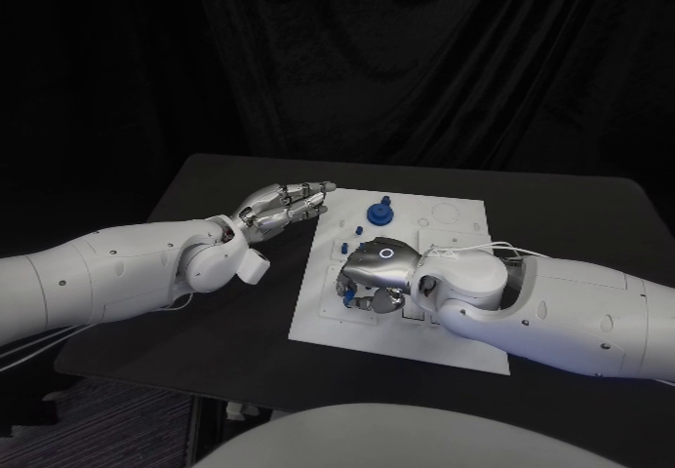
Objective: Assemble the parts on the task board
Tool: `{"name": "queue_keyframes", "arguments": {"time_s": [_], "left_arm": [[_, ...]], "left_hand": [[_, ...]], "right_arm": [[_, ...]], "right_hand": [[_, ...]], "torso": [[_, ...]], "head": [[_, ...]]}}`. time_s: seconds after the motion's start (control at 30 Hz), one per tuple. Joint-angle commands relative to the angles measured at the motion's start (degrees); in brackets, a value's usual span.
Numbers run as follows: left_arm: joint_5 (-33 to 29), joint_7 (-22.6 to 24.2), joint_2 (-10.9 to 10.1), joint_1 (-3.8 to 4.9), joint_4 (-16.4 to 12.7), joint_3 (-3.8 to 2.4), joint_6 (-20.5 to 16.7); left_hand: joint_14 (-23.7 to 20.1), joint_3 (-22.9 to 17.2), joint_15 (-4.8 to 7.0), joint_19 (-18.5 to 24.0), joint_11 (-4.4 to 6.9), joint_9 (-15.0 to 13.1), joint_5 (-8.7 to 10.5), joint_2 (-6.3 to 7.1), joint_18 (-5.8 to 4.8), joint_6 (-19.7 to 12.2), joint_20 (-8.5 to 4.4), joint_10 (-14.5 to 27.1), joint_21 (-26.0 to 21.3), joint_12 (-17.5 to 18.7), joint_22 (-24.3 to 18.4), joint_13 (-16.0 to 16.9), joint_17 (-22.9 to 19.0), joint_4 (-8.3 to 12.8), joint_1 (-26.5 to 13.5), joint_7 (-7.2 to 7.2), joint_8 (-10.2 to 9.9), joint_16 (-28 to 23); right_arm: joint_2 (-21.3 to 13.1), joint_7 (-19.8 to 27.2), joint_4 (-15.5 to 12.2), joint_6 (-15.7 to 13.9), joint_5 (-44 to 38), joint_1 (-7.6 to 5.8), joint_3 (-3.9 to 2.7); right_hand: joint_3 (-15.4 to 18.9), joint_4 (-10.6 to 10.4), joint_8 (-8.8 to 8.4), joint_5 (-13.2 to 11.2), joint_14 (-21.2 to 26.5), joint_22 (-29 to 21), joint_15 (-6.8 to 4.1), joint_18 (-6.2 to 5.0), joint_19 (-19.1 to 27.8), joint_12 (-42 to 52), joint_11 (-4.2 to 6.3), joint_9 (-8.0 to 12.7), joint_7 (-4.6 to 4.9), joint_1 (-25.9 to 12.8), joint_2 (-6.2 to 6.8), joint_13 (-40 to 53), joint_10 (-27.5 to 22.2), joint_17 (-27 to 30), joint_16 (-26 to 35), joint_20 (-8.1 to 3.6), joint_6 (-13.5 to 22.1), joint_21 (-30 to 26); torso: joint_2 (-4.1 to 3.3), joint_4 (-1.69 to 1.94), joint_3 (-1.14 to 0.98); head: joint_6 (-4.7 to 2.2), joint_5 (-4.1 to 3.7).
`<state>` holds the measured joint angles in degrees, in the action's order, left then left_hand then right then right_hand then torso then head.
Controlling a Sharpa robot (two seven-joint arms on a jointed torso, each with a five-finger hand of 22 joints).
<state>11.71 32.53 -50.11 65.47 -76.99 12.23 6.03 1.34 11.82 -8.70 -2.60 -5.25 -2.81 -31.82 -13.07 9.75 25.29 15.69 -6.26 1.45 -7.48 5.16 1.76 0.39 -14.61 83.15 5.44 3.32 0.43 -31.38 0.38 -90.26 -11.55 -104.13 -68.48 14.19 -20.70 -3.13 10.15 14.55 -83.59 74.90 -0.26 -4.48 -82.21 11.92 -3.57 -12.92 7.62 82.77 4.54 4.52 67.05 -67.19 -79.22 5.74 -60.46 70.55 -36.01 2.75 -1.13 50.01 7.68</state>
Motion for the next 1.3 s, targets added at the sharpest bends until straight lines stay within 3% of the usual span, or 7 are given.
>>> {"name": "queue_keyframes", "arguments": {"time_s": [0.03,0.93,1.03,1.1,1.17,1.23,1.3], "left_arm": [[0.04,0.62,0.15,-0.13,0.05,-0.05,0.58],[0.04,0.32,0.42,-0.25,0.58,-0.05,1.01],[0.04,0.33,0.44,-0.29,0.58,-0.05,1.03],[0.04,0.34,0.43,-0.3,0.59,-0.05,1.03],[0.04,0.36,0.42,-0.32,0.59,-0.05,1.01],[0.04,0.36,0.41,-0.34,0.59,-0.05,1.02],[0.04,0.36,0.4,-0.36,0.6,-0.05,1.02]], "left_hand": [[-0.11,-0.04,0.29,-0.21,-0.43,-0.05,-0.23,-0.15,0.63,-0.13,0.34,0.15,0.31,-0.18,0.09,-0.03,0.02,0.22,0.65,0.06,0.19,0.11],[-0.04,-0.14,0.09,-0.3,-0.33,-0.05,-0.56,-0.09,0.64,-0.15,0.37,0.17,0.36,-0.21,0.15,-0.02,0.05,0.46,0.85,0.26,0.2,0.15],[-0.04,-0.16,0.06,-0.32,-0.32,-0.04,-0.58,-0.12,0.64,-0.21,0.38,0.2,0.38,-0.18,0.18,-0.03,0.05,0.48,0.87,0.29,0.19,0.15],[-0.04,-0.16,0.06,-0.32,-0.32,-0.04,-0.58,-0.12,0.64,-0.21,0.38,0.2,0.38,-0.18,0.18,-0.03,0.05,0.48,0.87,0.29,0.19,0.15],[-0.04,-0.16,0.06,-0.32,-0.32,-0.04,-0.58,-0.12,0.64,-0.21,0.38,0.2,0.38,-0.18,0.18,-0.03,0.05,0.48,0.87,0.29,0.19,0.15],[-0.04,-0.16,0.06,-0.32,-0.32,-0.04,-0.58,-0.12,0.64,-0.21,0.38,0.2,0.38,-0.18,0.18,-0.03,0.05,0.48,0.87,0.29,0.19,0.15],[-0.04,-0.16,0.06,-0.32,-0.32,-0.04,-0.58,-0.12,0.64,-0.21,0.38,0.2,0.38,-0.18,0.18,-0.03,0.05,0.48,0.87,0.29,0.19,0.15]], "right_arm": [[-0.11,-1.08,0.11,0.83,-1.64,0.18,-0.03],[0.77,-0.56,1.51,0.51,-1.78,0.98,-0.02],[0.92,-0.73,1.71,1.54,-1.78,1.02,-0.02],[0.97,-0.96,1.8,2.27,-1.78,1.05,-0.02],[1.04,-1.3,1.96,3.37,-1.78,1.1,-0.02],[1.06,-1.43,2.08,4.06,-1.78,1.13,-0.02],[1.04,-1.5,2.16,4.45,-1.78,1.15,-0.02]], "right_hand": [[0.0,0.3,0.12,0.3,0.06,9.67,-0.32,0.36,0.17,-0.25,-0.12,-3.31,-0.51,0.76,0.01,0.05,0.39,0.04,0.13,-0.27,-0.87,0.07],[0.06,0.28,0.03,0.15,0.08,9.63,-0.34,0.33,0.23,-0.38,-0.12,-3.43,-0.5,0.54,0.07,0.11,0.67,0.1,0.18,-0.28,-0.95,-0.04],[0.1,-0.11,-1.08,-0.37,0.23,9.53,-0.03,0.29,0.42,-1.28,-0.53,-3.18,-0.11,-0.17,0.26,-0.06,-0.25,0.44,0.38,-0.13,0.56,-0.4],[-0.04,-0.45,-2.91,-0.49,0.49,9.32,0.39,0.17,0.79,-2.33,-1.03,-2.5,0.23,-0.74,0.65,-0.32,-1.93,0.91,0.66,0.13,3.47,-1.15],[-0.29,-0.95,-5.0,-1.11,1.3,8.82,1.36,-0.12,1.77,-3.81,-2.17,-1.66,-0.36,-1.56,1.33,-0.52,-4.93,2.18,1.39,0.9,6.7,-2.98],[-0.12,-1.3,-6.33,-1.92,1.81,8.55,1.72,-0.34,2.38,-4.63,-2.68,-0.93,0.02,-2.26,1.92,-0.51,-7.42,2.81,1.71,1.37,9.06,-4.03],[0.21,-1.47,-6.55,-2.61,2.28,8.31,1.63,-0.59,2.91,-4.9,-2.87,-0.47,-0.95,-2.65,2.18,-0.38,-9.13,3.38,2.02,1.49,10.51,-4.98]], "torso": [[-0.01,0.07,0.06],[0.0,0.04,0.05],[0.01,0.07,0.05],[0.02,0.05,0.05],[0.02,0.04,0.05],[0.01,0.06,0.06],[-0.01,0.09,0.06]], "head": [[-0.01,-0.14],[-0.01,-0.09],[-0.01,-0.12],[-0.01,-0.09],[-0.01,-0.11],[-0.01,-0.18],[-0.01,-0.15]]}}
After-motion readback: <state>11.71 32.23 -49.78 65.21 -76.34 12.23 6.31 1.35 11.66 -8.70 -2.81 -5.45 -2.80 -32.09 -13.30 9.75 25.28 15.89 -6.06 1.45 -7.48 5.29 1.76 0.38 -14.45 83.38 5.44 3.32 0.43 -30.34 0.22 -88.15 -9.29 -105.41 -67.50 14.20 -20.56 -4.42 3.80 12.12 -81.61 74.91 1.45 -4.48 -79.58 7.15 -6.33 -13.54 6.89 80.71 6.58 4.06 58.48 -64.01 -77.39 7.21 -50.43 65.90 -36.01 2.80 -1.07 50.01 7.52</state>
